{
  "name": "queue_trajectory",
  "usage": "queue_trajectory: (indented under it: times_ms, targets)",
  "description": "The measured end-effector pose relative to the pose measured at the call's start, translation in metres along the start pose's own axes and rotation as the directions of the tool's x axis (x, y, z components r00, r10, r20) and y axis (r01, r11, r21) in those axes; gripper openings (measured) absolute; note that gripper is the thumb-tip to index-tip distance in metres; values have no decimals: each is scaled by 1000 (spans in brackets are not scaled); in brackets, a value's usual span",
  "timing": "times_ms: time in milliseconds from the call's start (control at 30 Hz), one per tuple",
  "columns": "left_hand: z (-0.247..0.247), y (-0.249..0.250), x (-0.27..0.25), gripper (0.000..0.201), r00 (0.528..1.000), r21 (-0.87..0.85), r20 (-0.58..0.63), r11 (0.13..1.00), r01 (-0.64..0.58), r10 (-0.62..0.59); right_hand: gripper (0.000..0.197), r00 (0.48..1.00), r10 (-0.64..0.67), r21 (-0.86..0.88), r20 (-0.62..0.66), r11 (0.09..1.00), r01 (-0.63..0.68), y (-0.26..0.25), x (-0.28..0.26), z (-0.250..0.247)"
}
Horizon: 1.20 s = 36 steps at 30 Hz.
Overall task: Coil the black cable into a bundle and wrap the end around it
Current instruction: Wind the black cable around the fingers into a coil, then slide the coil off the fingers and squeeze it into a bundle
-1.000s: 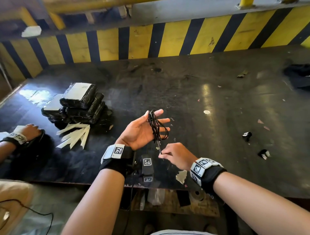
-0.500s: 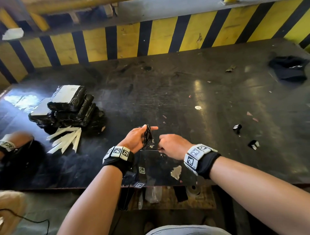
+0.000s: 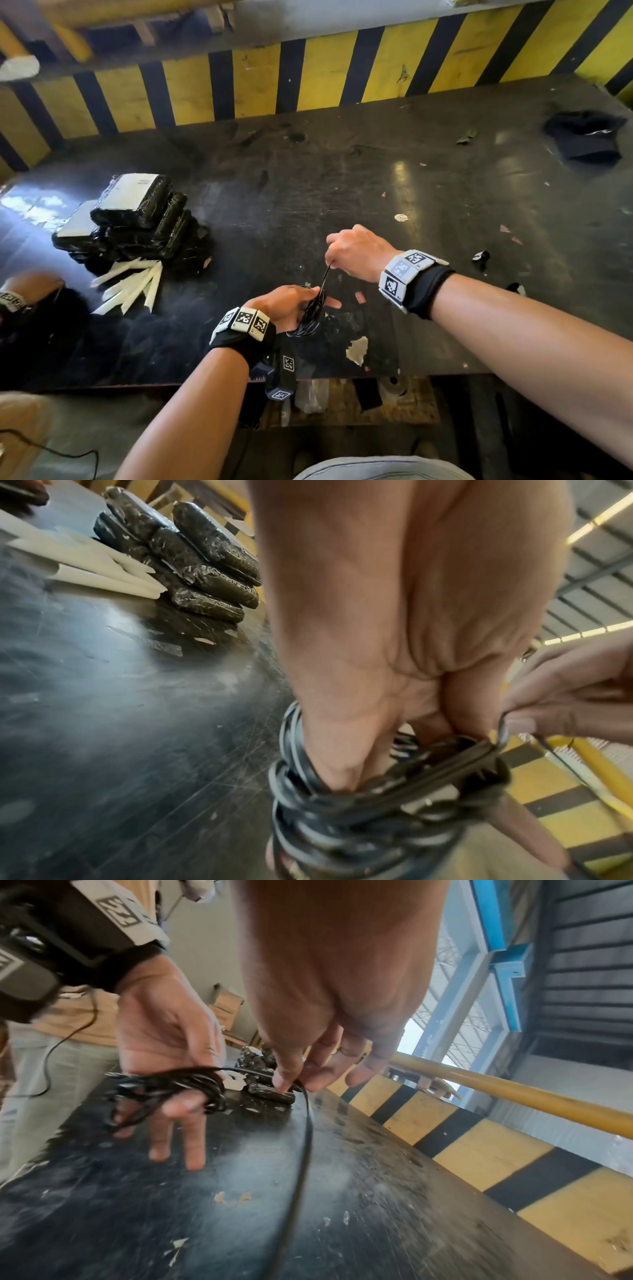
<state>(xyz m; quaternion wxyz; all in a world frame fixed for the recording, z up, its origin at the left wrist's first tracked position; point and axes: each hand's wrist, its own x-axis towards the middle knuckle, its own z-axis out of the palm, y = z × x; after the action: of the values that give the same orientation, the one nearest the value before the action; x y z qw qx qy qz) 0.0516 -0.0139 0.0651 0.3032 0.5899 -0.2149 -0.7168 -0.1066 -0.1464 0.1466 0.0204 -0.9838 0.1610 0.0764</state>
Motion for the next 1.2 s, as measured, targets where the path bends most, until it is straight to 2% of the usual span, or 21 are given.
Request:
queue_trajectory:
  times_ms: [100,200,300,367,433,567,700,767,833,900,1033,1100,1200]
  targets:
    - [1,6,-11,53,990,-39,138,999,-11,16,22,999,14,120,-43,993,-9,10,2,4]
    - [1,9,-19,44,956,-155,277,987,-52,94,21,997,37,268,-63,963,-19,16,0,11]
    - [-1,8,-22,40,940,-320,291,944,-79,177,18,995,79,393,-62,918,-48,18,-4,19]
    - [-3,7,-22,44,945,-388,246,916,-106,214,16,992,119,503,-41,861,-82,17,-8,29]
    - [-4,8,-19,42,942,-432,216,891,-142,256,14,985,173,628,-3,767,-133,14,-12,40]
    - [-1,11,-15,42,936,-522,174,834,-177,307,13,963,265,852,47,493,-177,2,-20,51]
    - [3,12,-9,46,932,-626,141,760,-177,333,38,969,222,962,109,220,-159,-10,-20,54]
    - [2,12,-5,47,934,-640,132,748,-175,331,49,971,190,974,142,148,-171,-10,-16,55]
    - [2,12,-4,49,937,-635,135,754,-168,322,49,972,153,978,177,83,-191,-11,-14,52]
    - [4,12,-5,50,941,-623,145,767,-154,307,43,971,114,974,210,60,-218,-11,-13,47]
    - [7,12,-8,48,946,-602,177,790,-114,271,33,964,27,955,263,135,-265,-8,-9,46]
    - [7,12,-10,49,949,-594,186,799,-96,252,32,952,8,943,305,139,-303,-7,-6,48]
    - [7,11,-12,49,964,-577,136,809,-111,229,33,940,-2,931,341,141,-338,-6,-3,50]
